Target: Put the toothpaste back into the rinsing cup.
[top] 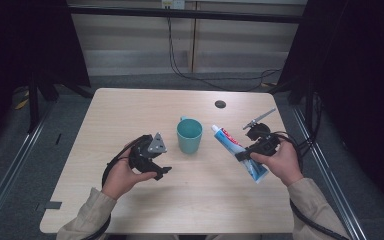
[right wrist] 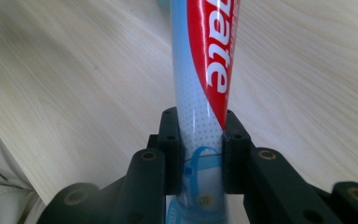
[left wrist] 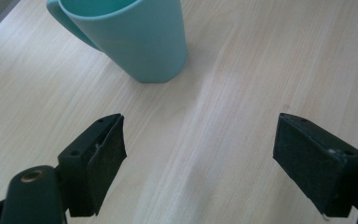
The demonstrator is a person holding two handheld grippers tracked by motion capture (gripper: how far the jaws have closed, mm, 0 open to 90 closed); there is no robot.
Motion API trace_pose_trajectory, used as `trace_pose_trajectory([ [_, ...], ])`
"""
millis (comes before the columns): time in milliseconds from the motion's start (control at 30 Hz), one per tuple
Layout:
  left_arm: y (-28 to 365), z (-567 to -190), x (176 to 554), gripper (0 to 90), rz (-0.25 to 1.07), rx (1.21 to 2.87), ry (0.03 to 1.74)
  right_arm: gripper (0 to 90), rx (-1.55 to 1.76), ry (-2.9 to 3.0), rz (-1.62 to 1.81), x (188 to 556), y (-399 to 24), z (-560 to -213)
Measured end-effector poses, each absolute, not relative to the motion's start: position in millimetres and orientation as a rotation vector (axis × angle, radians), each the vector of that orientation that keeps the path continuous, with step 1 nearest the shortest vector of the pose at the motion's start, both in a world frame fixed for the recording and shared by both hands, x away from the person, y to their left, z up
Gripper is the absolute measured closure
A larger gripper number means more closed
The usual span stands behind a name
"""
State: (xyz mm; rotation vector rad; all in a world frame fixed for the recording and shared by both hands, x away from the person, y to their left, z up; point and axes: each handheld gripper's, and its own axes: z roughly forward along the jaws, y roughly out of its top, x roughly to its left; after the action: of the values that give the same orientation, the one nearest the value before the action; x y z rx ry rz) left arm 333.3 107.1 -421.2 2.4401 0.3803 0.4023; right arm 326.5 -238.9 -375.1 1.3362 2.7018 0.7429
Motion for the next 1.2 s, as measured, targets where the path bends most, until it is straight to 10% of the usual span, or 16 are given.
trace_pose_trajectory([
  [1200, 67.1, -371.7, 343.0, 17.2, 0.342, 2.487, 0.272, 74.9, 1.144, 2.826, 0.756, 323.0, -201.1, -372.1],
])
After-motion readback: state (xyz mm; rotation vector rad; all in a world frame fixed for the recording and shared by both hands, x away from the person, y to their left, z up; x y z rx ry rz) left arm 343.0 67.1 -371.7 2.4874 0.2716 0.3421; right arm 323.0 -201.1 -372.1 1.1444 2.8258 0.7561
